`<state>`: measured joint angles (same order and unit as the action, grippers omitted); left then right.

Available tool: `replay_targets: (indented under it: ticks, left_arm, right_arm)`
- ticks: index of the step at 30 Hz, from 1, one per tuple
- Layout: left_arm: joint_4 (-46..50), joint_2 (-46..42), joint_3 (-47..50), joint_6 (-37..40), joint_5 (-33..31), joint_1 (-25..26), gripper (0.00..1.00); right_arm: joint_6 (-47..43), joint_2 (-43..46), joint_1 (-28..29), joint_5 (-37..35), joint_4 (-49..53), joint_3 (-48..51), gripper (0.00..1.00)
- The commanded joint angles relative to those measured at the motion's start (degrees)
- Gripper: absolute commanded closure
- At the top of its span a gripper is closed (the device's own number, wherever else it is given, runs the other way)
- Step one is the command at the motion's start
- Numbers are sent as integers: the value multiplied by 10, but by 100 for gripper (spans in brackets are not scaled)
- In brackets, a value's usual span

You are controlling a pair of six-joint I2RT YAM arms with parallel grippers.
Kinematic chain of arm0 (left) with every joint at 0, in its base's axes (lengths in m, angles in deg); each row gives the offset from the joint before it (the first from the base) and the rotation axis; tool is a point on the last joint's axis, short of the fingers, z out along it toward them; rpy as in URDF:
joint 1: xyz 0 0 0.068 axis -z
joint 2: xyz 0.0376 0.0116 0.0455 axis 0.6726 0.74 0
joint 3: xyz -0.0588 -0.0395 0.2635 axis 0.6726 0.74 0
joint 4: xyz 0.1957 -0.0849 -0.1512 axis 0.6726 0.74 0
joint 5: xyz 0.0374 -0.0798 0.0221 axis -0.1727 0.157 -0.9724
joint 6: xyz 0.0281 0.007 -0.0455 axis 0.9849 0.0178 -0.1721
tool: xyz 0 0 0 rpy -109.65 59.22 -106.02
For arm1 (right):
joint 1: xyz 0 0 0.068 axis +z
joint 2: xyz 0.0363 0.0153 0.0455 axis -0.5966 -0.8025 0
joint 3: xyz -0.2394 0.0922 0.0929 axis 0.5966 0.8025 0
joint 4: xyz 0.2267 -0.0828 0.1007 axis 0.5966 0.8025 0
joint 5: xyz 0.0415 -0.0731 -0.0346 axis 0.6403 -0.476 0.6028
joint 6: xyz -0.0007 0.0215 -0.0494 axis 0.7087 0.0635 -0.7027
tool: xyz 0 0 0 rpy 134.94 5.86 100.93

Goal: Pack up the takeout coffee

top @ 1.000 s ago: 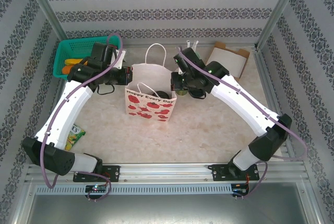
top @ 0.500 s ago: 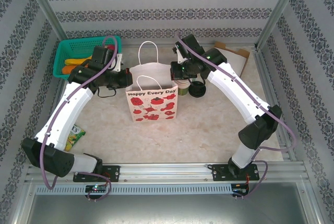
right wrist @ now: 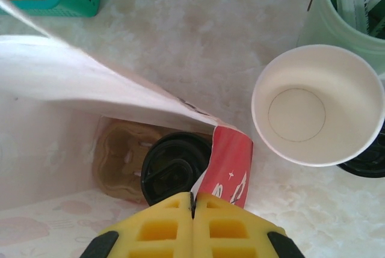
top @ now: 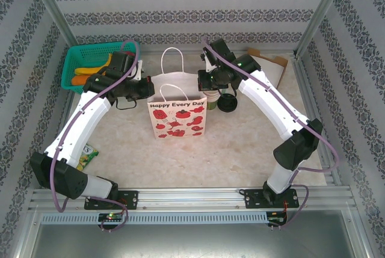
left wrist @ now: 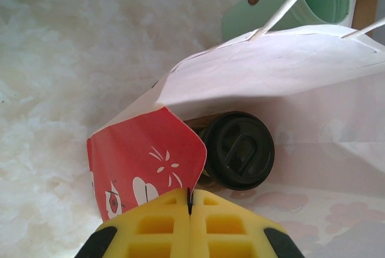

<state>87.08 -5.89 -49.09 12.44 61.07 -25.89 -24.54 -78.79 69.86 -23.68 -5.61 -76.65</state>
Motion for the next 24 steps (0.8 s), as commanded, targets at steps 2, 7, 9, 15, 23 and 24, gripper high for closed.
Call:
replay_targets:
  ticks: [2,7,9,15,23,24]
  left_arm:
    - [-38,10,7,-8,-26,-5,100]
    - [-50,24,-2,0,-31,-5,99]
    - [-48,35,-11,5,-32,-5,98]
    - [-35,55,-35,8,-42,-8,94]
    - [-33,67,-47,20,-47,-10,92]
    - [-33,69,-48,19,-48,-11,92]
  right_arm:
    - [-1,-5,-4,-31,-34,1,99]
    - [-2,-9,-11,-40,-57,4,98]
    - [0,-10,-12,-46,-62,4,98]
    - [2,-11,-17,-43,-61,7,90]
    - [17,0,-19,-53,-50,16,87]
    - [20,4,-20,-52,-50,18,85]
